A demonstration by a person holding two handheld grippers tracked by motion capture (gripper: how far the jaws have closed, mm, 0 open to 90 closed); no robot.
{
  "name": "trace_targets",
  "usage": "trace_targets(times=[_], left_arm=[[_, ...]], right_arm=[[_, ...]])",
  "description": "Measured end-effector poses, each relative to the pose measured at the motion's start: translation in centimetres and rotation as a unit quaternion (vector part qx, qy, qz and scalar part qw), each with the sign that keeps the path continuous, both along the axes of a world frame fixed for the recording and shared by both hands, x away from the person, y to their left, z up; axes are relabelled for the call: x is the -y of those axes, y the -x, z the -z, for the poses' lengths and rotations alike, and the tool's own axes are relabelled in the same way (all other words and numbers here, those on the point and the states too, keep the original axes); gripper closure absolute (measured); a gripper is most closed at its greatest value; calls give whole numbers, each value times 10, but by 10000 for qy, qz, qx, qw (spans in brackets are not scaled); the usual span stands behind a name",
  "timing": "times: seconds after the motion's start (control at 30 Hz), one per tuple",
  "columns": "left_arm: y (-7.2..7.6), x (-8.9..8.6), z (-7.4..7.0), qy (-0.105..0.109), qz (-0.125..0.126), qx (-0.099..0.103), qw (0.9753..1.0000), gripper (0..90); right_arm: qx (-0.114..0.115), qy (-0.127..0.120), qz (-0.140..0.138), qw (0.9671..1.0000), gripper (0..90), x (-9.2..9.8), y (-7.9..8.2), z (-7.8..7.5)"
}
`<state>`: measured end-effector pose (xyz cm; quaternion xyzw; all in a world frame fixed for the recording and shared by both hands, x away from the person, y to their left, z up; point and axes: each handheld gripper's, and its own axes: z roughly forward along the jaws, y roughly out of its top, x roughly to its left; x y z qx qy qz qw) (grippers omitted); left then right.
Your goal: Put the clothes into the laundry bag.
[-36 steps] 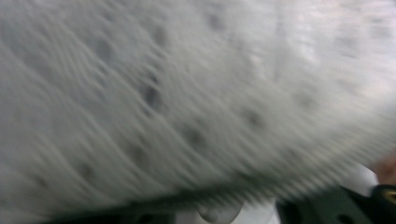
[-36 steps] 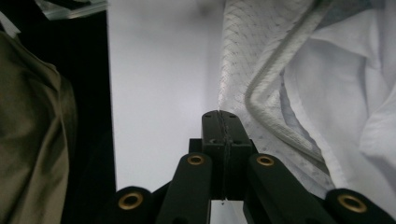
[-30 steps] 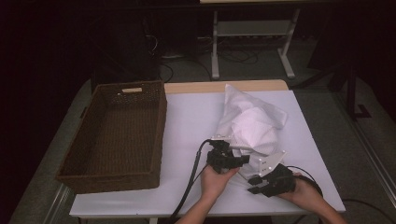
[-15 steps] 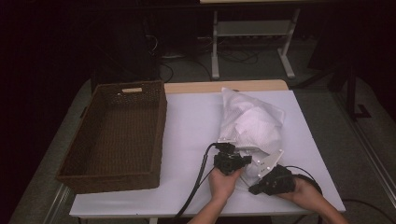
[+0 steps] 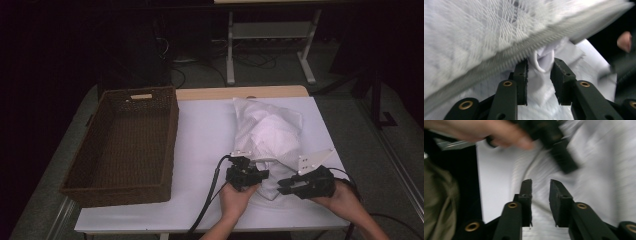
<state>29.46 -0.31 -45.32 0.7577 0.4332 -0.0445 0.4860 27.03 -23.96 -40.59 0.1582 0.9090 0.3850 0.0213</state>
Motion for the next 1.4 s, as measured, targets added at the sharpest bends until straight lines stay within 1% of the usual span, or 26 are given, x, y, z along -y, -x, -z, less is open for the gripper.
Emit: trace_targets(times=[0.07, 0.13, 0.2, 0.23, 0.3, 0.33, 0.37, 0.4, 0.43, 0.5, 0.53, 0.63, 0.67, 0.7, 0.77, 0.83, 0.9, 0.97, 1.07, 1.17, 1.2, 1.27, 1.33, 1.37, 1.4], left_arm=[[5, -5, -3, 74, 43, -33, 10000, 634], [10, -7, -7, 49, 68, 23, 10000, 625], [11, -8, -9, 71, 90, 9, 9999, 634], [11, -8, -9, 53, 96, 17, 9999, 652], [8, -7, -8, 108, 80, -93, 9999, 669], [6, -7, -7, 112, 71, -107, 9999, 677], [5, -5, -6, 116, 59, -126, 9998, 685], [4, -5, -5, 141, 58, -175, 9997, 700], [3, -4, -5, 167, 52, -207, 9996, 718], [4, -4, -5, 120, 87, -157, 9998, 745], [5, -4, -5, 110, 97, -165, 9998, 757], [9, -6, -6, 109, 168, -126, 9997, 804], [9, -6, -6, 100, 171, -117, 9997, 802], [8, -6, -7, 96, 156, -111, 9998, 788], [6, -6, -7, 131, 115, -169, 9997, 765], [6, -4, -6, 79, 124, -163, 9998, 756], [5, -3, -5, 68, 91, -209, 9997, 731], [3, -1, -4, 74, 51, -230, 9997, 711], [-1, 0, -2, 17, 46, -256, 9997, 689], [-4, 3, -2, 37, -36, -310, 9995, 646], [-5, 3, -2, 71, -37, -335, 9994, 648], [-6, 4, -2, 67, -33, -311, 9995, 726], [-5, 6, -2, 21, -83, -231, 9997, 795], [-4, 6, -2, -10, -98, -143, 9998, 811], [-3, 7, -3, 12, -114, -107, 9999, 820]], right_arm=[[160, -38, 117, 9998, 692, 2, -3, -10], [372, -15, 235, 9990, 661, 1, -6, -20], [528, 16, 315, 9981, 628, -1, -10, -26], [573, 38, 353, 9977, 624, -3, -13, -29], [668, 64, 406, 9969, 599, -8, -19, -33], [726, 92, 399, 9965, 590, -11, -23, -35], [758, 136, 421, 9961, 577, -14, -25, -36], [848, 204, 429, 9953, 576, -17, -28, -37], [880, 242, 417, 9949, 578, -20, -31, -38], [937, 258, 431, 9943, 578, -23, -34, -40], [975, 288, 446, 9938, 577, -23, -36, -40], [952, 247, 457, 9941, 589, -22, -39, -42], [931, 240, 457, 9943, 593, -21, -40, -41], [913, 263, 463, 9944, 592, -21, -42, -40], [883, 329, 517, 9942, 593, -22, -45, -39], [877, 274, 501, 9945, 602, -22, -47, -39], [838, 300, 495, 9948, 620, -23, -50, -38], [823, 399, 473, 9947, 622, -24, -53, -39], [770, 356, 481, 9952, 629, -25, -58, -41], [690, 392, 370, 9962, 686, -29, -61, -40], [640, 420, 308, 9966, 745, -30, -61, -40], [479, 411, 157, 9979, 853, -32, -60, -38], [379, 422, 101, 9983, 871, -34, -58, -38], [333, 409, 63, 9986, 873, -34, -57, -38], [307, 397, 17, 9987, 875, -34, -54, -39]])
